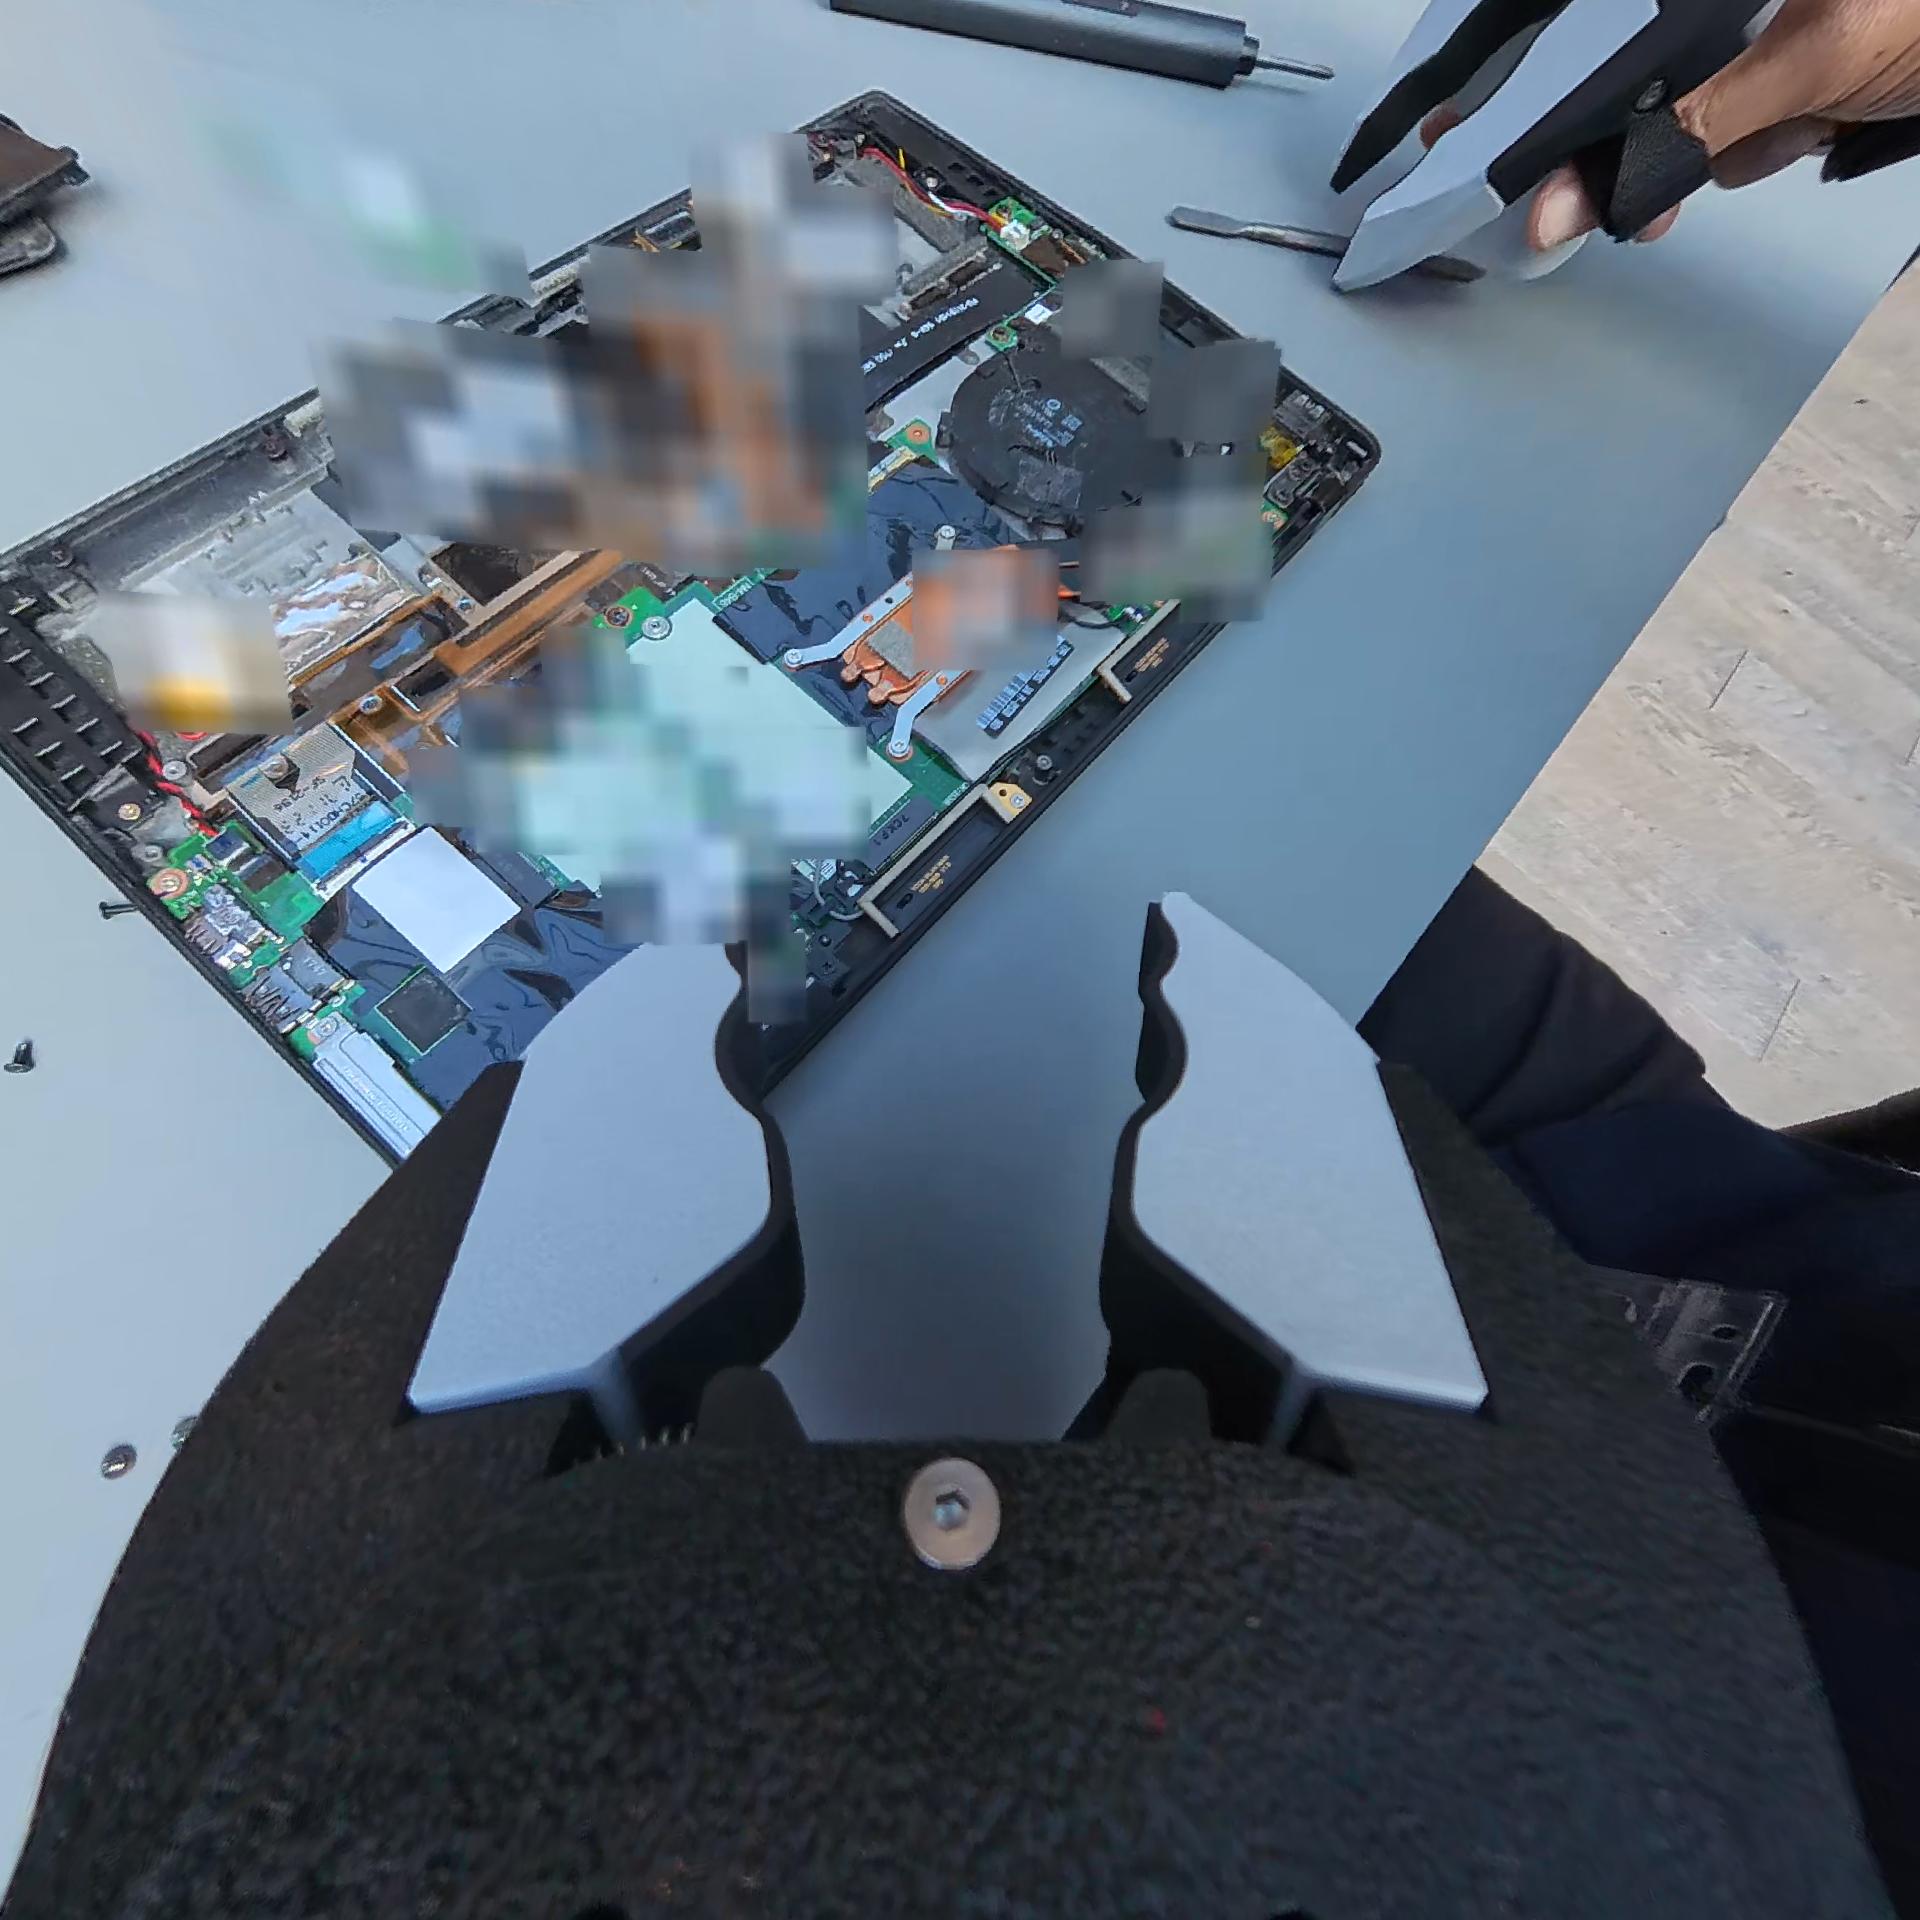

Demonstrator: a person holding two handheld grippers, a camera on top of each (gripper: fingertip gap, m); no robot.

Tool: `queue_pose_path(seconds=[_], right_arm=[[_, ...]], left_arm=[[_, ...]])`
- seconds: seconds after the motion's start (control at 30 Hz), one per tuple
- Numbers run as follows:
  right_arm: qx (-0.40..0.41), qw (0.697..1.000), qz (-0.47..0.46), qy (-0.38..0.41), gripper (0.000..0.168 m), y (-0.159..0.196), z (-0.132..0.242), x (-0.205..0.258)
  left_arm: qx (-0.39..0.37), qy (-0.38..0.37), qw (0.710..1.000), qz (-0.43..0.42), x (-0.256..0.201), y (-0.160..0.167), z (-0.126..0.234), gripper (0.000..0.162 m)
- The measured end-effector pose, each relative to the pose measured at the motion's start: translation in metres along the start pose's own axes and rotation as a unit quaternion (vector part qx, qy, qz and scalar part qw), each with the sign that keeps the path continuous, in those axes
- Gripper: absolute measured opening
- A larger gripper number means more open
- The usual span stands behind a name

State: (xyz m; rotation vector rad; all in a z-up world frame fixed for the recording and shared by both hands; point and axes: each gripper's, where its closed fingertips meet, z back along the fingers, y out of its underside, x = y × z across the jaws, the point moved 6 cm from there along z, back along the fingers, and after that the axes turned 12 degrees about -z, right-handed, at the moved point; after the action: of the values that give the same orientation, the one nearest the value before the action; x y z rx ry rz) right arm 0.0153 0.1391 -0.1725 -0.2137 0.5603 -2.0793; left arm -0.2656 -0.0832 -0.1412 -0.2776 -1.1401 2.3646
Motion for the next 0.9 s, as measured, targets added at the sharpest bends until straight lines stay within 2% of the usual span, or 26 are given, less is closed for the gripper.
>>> queue_pose_path(seconds=[0.1,0.2,0.47,0.6,0.77,0.83,0.9], right_arm=[[-0.010,1.000,-0.005,-0.024,0.014,0.002,-0.001,0.001],[-0.015,0.999,-0.018,-0.049,0.005,0.003,-0.002,0.001],[-0.024,0.999,0.015,-0.045,0.004,0.005,0.000,0.002],[-0.059,0.996,0.022,-0.056,0.004,0.004,0.017,0.012],[-0.123,0.986,0.058,-0.094,0.004,-0.008,0.047,0.048],[-0.168,0.974,0.084,-0.125,0.004,-0.018,0.061,0.073],[-0.201,0.963,0.101,-0.147,0.004,-0.027,0.072,0.096]], left_arm=[[0.006,-0.007,1.000,-0.001,-0.004,-0.003,-0.002,0.069],[0.007,-0.006,1.000,-0.002,-0.010,-0.008,-0.007,0.068],[0.005,0.015,1.000,-0.026,-0.025,-0.025,-0.021,0.064],[-0.001,0.036,0.999,-0.041,-0.034,-0.037,-0.031,0.063],[-0.015,0.078,0.995,-0.062,-0.044,-0.060,-0.053,0.063],[-0.023,0.109,0.993,-0.047,-0.044,-0.072,-0.061,0.063],[-0.035,0.143,0.989,-0.019,-0.041,-0.086,-0.066,0.055]])
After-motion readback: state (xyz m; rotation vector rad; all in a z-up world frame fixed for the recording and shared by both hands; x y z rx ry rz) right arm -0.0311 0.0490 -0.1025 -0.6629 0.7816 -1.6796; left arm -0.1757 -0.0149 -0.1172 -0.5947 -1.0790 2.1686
